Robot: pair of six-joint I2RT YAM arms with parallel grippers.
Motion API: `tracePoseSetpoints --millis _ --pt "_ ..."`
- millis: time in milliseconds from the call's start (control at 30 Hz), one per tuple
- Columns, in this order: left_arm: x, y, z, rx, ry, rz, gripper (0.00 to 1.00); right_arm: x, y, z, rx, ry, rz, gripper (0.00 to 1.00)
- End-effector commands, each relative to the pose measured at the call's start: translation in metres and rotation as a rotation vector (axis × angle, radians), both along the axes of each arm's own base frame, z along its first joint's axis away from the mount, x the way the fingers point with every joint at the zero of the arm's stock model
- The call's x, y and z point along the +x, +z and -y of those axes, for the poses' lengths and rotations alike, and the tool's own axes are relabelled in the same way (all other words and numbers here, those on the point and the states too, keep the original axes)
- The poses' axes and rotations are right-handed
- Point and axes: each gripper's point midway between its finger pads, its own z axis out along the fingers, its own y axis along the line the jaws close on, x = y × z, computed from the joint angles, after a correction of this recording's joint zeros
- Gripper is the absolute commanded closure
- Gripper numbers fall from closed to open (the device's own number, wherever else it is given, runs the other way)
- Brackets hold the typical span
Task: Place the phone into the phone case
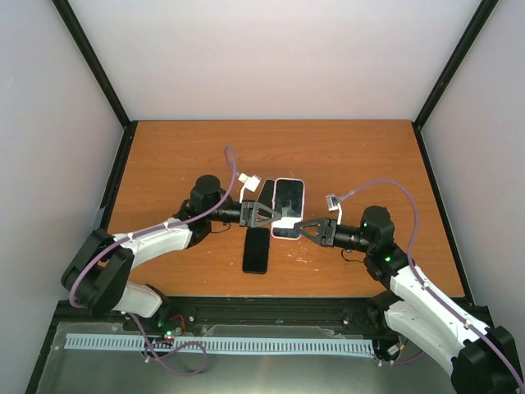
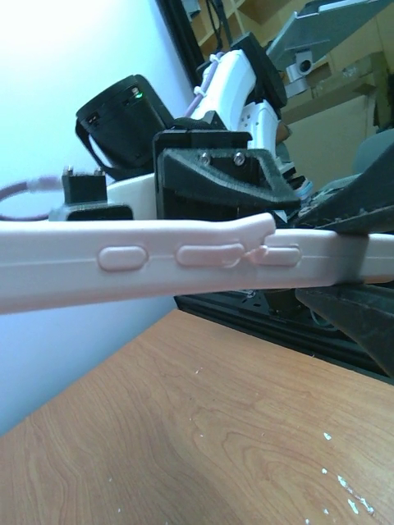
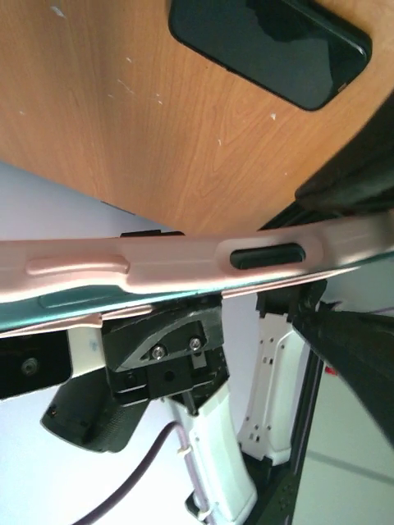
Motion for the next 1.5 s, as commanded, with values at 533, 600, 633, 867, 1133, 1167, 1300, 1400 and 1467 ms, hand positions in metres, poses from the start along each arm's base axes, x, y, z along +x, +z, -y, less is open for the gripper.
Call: tracePoseSetpoints --millis 533,600,633,867,1133,1167,1300,1400,1467 --pt "0.012 0.009 0.002 0.07 0.039 0.192 1.0 0.005 -0.001 0.004 -0.023 -0.058 -0.036 0.77" --pt "0.004 0.011 -0.001 0.059 0.007 0.205 1.0 0.006 0.007 0.008 -0.046 -0.082 0.035 0.6" --pt "-0.001 0.012 -0.002 0.056 -0.009 0.215 1.0 0.006 0.013 0.01 -0.05 -0.091 0.066 0.55" --pt "-0.035 0.014 -0.014 0.019 -0.135 0.251 1.0 0.006 0.043 0.016 -0.101 -0.118 0.205 0.23" --pt "-0.059 0.021 -0.022 -0.017 -0.232 0.275 1.0 0.01 0.06 0.009 -0.103 -0.078 0.248 0.17" --pt "-0.059 0.02 -0.022 -0.013 -0.237 0.273 1.0 0.009 0.063 0.007 -0.093 -0.061 0.253 0.18" --pt "-0.063 0.019 -0.023 -0.014 -0.26 0.266 1.0 0.005 0.069 -0.001 -0.066 0.011 0.266 0.25" --pt "-0.063 0.018 -0.023 -0.01 -0.261 0.266 1.0 0.004 0.069 -0.004 -0.057 0.038 0.262 0.33" --pt "-0.061 0.016 -0.023 0.0 -0.251 0.262 1.0 0.005 0.069 -0.005 -0.054 0.046 0.258 0.39"
